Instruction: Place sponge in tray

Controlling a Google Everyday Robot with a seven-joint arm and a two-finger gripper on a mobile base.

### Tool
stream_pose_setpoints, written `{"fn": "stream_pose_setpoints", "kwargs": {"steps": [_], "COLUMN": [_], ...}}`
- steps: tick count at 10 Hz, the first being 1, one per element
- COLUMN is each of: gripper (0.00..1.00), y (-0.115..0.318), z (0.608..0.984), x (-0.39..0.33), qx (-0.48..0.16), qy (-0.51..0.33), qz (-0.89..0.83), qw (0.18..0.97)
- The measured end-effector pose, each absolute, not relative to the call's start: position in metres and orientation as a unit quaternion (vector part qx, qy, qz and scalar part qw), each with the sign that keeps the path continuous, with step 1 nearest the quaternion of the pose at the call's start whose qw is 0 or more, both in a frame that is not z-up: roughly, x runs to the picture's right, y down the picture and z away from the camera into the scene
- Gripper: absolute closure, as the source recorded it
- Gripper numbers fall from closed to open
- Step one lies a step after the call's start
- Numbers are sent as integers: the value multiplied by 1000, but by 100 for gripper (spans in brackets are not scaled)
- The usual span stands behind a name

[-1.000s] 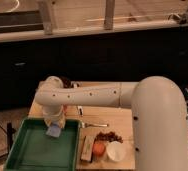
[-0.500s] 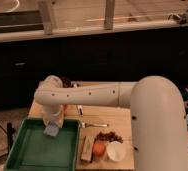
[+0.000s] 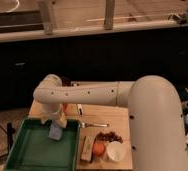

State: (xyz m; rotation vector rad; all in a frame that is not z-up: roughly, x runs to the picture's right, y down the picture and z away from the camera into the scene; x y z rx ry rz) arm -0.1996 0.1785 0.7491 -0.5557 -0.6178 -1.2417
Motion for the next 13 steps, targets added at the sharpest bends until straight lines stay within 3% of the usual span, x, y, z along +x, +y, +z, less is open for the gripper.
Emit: {"fn": "stream_pose_setpoints", "kwargs": {"steps": [13], "gripper": [20], "y": [177], "z": [754], "x": [-197], "qx": [-250], "qy": [-287], "qz": [-552], "qw": [742]}}
